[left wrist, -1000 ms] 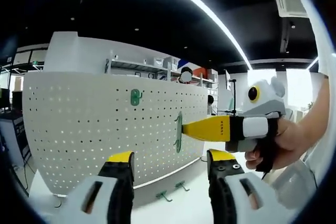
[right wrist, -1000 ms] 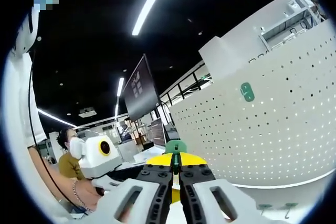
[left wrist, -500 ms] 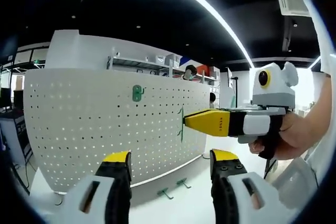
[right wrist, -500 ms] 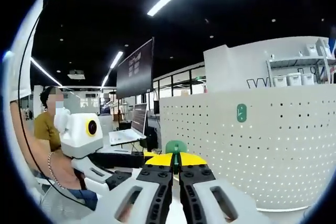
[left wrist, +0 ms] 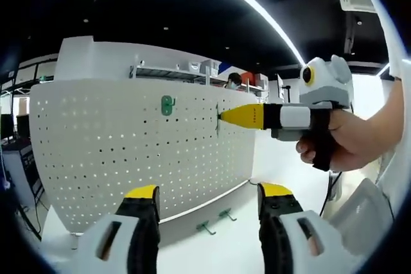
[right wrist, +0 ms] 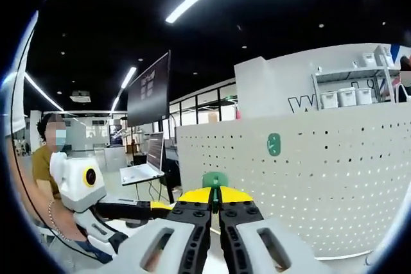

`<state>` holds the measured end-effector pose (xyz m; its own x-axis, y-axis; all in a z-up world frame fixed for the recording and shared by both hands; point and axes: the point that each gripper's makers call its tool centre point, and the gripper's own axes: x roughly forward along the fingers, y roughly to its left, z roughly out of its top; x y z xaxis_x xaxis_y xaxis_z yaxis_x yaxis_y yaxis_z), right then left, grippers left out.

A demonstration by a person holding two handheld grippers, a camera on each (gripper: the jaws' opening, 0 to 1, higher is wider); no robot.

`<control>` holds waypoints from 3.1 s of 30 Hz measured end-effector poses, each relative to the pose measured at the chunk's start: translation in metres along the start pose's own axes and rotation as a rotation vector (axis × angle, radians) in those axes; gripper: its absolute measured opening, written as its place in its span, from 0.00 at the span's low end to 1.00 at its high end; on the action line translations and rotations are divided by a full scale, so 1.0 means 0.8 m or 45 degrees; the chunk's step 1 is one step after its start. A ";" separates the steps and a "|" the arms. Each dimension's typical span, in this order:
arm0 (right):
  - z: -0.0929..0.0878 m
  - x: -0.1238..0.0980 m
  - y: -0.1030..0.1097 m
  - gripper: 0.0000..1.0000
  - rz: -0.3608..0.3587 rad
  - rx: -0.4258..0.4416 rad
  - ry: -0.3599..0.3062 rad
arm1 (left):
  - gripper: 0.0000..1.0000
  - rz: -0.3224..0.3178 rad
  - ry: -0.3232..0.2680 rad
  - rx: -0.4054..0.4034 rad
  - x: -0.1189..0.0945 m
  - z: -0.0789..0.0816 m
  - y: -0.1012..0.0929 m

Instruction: Insert the hook assembly into the mounting plate slot until the hook locks in place.

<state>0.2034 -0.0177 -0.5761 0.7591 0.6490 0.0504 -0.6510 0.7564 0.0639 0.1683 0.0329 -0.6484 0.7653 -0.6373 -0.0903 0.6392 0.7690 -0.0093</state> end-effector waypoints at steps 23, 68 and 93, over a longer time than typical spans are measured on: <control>0.029 0.015 -0.076 0.00 -0.180 0.027 -0.029 | 0.66 0.023 0.041 0.021 -0.022 -0.025 0.002; 0.062 0.056 -0.153 0.00 -0.364 -0.017 -0.069 | 0.71 -0.101 0.232 0.037 -0.039 -0.083 -0.015; 0.053 0.089 -0.170 0.00 -0.407 -0.088 -0.033 | 0.70 -0.101 0.275 0.010 -0.043 -0.096 -0.011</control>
<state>0.3458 -0.0777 -0.5391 0.9242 0.3765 0.0645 -0.3780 0.9257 0.0126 0.1307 0.0517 -0.7218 0.6792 -0.6697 -0.3004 0.6981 0.7158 -0.0174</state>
